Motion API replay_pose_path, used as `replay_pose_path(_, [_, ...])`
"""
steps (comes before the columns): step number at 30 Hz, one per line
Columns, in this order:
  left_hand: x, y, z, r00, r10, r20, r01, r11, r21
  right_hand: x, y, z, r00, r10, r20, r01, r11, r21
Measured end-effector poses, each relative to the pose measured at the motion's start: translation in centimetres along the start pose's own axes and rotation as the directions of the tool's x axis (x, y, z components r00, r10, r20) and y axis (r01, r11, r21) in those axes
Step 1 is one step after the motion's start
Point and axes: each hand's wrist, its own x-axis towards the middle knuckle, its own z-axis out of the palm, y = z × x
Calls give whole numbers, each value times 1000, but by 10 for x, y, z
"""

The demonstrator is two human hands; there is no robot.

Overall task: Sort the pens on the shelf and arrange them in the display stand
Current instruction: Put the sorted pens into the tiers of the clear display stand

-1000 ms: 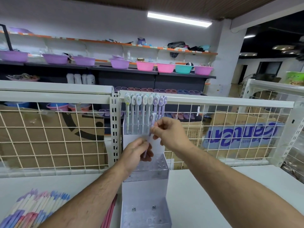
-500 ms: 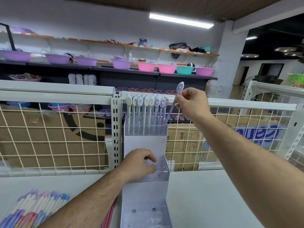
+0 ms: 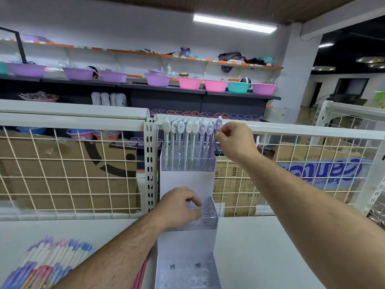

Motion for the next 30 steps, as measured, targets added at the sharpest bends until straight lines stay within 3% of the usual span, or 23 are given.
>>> replay_pose_path(10, [-1, 1, 1, 1000, -15, 6, 15, 1000, -12, 1, -2, 6, 1000, -27, 15, 28, 996, -87])
replay_pose_path(20, [0, 0, 1, 1000, -21, 7, 21, 1000, -9, -7, 13, 16, 994, 91, 53, -84, 990, -115])
replay_pose_path(26, [1, 0, 1, 1000, -23, 13, 23, 1000, 0, -15, 19, 18, 996, 90, -8, -90, 996, -3])
replay_pose_path(30, [1, -1, 2, 1000, -17, 9, 17, 1000, 2, -15, 17, 23, 997, 77, 6, -77, 997, -18])
